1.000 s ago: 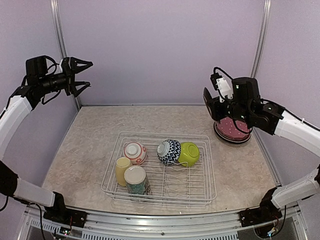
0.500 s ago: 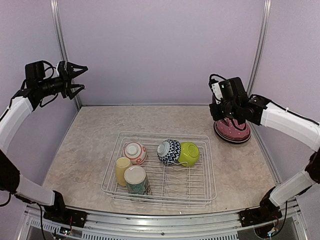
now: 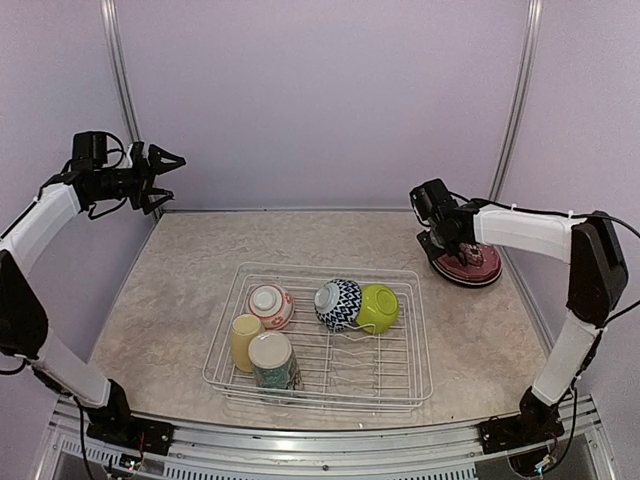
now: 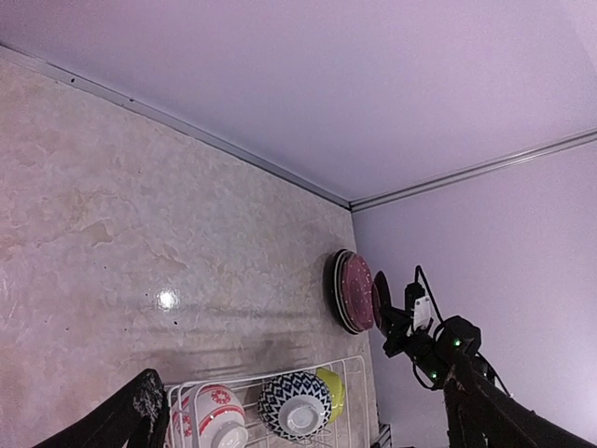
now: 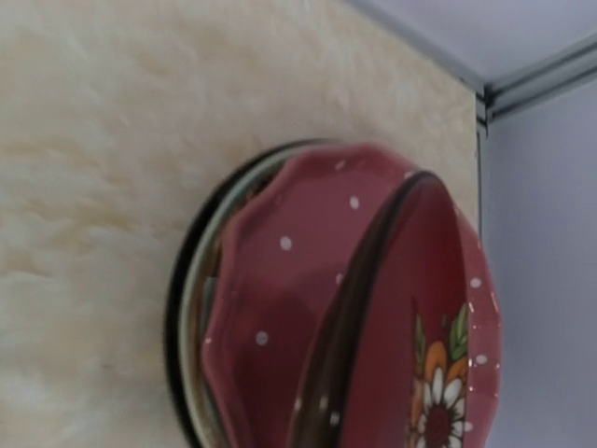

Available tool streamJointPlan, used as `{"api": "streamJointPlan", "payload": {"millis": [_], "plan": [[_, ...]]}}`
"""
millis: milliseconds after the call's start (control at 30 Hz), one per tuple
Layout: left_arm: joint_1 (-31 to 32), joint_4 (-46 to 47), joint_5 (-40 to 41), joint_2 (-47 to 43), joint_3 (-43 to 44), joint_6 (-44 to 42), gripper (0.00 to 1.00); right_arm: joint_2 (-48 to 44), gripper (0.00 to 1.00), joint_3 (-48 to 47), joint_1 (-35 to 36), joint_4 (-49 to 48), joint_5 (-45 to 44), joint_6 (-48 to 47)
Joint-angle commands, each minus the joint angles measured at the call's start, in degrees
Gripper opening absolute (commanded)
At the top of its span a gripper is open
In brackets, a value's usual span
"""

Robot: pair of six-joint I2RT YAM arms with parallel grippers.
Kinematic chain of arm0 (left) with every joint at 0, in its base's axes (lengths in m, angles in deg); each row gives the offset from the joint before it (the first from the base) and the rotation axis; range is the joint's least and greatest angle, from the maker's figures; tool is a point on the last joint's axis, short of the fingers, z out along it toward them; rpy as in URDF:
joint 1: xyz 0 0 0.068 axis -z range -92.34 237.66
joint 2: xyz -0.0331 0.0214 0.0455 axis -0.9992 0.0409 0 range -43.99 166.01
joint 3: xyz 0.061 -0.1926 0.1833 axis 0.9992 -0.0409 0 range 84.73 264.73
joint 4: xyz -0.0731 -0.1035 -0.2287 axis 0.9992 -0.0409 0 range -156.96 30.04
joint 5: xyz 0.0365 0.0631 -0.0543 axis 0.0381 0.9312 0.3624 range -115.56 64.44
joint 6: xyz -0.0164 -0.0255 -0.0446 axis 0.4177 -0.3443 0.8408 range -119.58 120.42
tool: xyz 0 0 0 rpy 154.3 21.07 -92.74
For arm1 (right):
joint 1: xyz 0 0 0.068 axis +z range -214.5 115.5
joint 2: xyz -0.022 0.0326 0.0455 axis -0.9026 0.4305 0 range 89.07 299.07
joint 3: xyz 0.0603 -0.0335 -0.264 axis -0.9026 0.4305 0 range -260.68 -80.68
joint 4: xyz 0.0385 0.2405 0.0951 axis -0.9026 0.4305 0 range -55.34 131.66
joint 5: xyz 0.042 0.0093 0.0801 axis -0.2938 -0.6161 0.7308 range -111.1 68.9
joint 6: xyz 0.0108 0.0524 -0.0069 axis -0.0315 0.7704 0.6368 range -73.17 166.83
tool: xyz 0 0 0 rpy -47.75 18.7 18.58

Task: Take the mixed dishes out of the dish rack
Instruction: Place the plate with another plate.

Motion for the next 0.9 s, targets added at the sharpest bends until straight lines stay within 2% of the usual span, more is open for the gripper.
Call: {"api": "streamJointPlan", "payload": {"millis": [0,300,567,700,867], "plan": [[0.05,-1.2,0.54,-1.31,1.2,-3.85,0.99,3.81,0.0,-2.68,-2.29,-2.46,-5.23,-2.63],[2.84,-2.72,3.02,-2.59,1.53,-6.67,0.99,9.36,0.0,-3.68,-4.87,-3.1,-7.03,-4.02],[4.76,-4.1,3.89,-1.63,2.3,-7.89,0.99,11.95,0.0,-3.28,-6.58,-6.3,-4.85,-3.97],[4.86,-4.95,4.17,-1.18,2.76,-8.58,0.99,13.08,0.11,-3.33,-6.85,-6.9,-3.64,-3.76],[6.96,-5.19,4.2,-1.0,2.94,-8.76,0.99,13.5,0.32,-3.39,-6.9,-6.86,-1.43,-3.14]]}}
